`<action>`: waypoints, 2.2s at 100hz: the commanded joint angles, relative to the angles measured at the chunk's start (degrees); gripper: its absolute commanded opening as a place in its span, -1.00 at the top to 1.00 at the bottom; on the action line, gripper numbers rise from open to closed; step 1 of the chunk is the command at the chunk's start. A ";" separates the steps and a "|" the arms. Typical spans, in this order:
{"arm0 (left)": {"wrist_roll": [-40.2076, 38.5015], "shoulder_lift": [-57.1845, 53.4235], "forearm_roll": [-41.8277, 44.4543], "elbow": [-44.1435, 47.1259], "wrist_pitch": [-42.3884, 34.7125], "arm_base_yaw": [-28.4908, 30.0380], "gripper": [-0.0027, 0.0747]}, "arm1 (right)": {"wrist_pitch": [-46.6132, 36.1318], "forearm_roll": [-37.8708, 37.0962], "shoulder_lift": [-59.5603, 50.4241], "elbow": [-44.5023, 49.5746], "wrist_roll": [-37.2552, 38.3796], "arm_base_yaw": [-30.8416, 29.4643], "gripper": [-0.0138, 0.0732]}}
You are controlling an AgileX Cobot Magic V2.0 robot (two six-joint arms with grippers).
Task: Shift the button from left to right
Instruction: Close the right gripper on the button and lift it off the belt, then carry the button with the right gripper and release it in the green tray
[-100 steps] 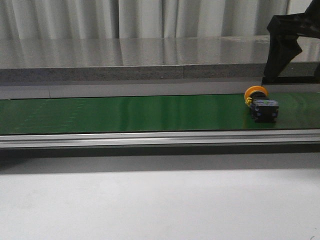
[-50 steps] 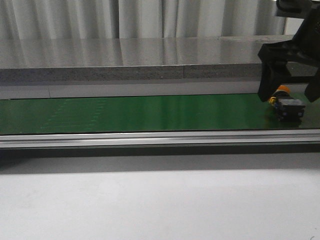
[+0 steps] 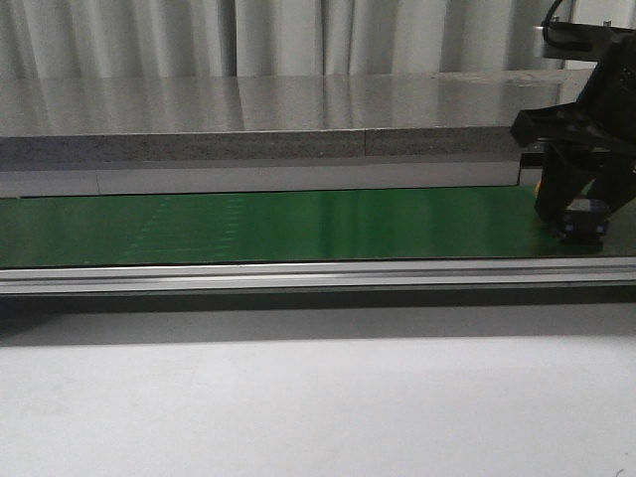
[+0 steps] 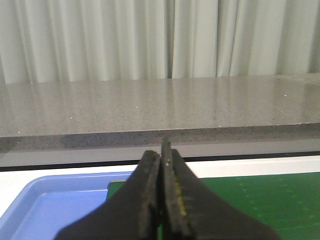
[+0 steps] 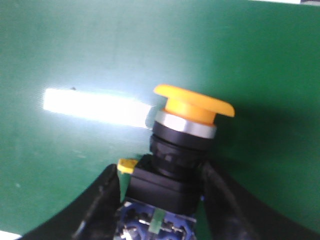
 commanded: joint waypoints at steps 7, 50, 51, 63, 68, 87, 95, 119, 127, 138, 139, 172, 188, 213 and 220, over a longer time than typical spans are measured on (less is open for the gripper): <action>0.07 0.47 -0.59 -1.52 -4.34 -0.44 0.98 | 2.79 -1.26 -2.76 -4.33 -0.82 -0.09 0.14; 0.07 0.47 -0.59 -1.52 -4.34 -0.44 0.98 | 8.54 -6.97 -3.61 -20.23 -3.61 -10.83 0.14; 0.07 0.47 -0.59 -1.52 -4.34 -0.44 0.98 | 8.54 -6.97 -3.61 -20.43 -3.82 -11.49 0.14; 0.07 0.47 -0.59 -1.52 -4.34 -0.44 0.98 | 8.10 -6.97 -3.54 -20.69 -7.03 -17.17 0.14; 0.07 0.47 -0.59 -1.52 -4.34 -0.44 0.98 | 7.84 -6.91 -3.21 -20.69 -7.09 -19.45 0.14; 0.07 0.47 -0.59 -1.52 -4.34 -0.44 0.98 | 7.38 -6.91 -0.87 -20.69 -7.09 -26.47 0.14; 0.07 0.47 -0.59 -1.52 -4.34 -0.44 0.98 | 7.33 -6.95 0.69 -20.69 -7.20 -28.35 0.14; 0.07 0.47 -0.59 -1.52 -4.34 -0.44 0.98 | 7.39 -6.95 7.12 -20.69 -14.23 -30.38 0.14; 0.07 0.47 -0.59 -1.52 -4.34 -0.44 0.98 | 6.77 -6.96 8.98 -20.69 -16.13 -30.57 0.14; 0.07 0.47 -0.59 -1.52 -4.34 -0.44 0.98 | 6.43 -6.97 11.41 -20.69 -17.39 -30.57 0.14; 0.07 0.47 -0.59 -1.52 -4.34 -0.44 0.98 | 6.43 -6.97 11.55 -20.69 -17.47 -30.57 0.14; 0.07 0.47 -0.59 -1.52 -4.34 -0.44 0.98 | 7.19 -5.89 14.78 -20.69 -18.82 -30.57 0.14; 0.07 0.47 -0.59 -1.52 -4.34 -0.44 0.98 | 8.33 -5.47 15.44 -20.69 -18.82 -30.57 0.13; 0.07 0.47 -0.59 -1.52 -4.34 -0.44 0.98 | 9.10 -5.47 15.98 -20.69 -18.82 -30.57 -0.13; 0.07 0.47 -0.59 -1.52 -4.34 -0.44 0.98 | 9.10 -5.47 15.98 -20.69 -18.78 -30.57 -0.34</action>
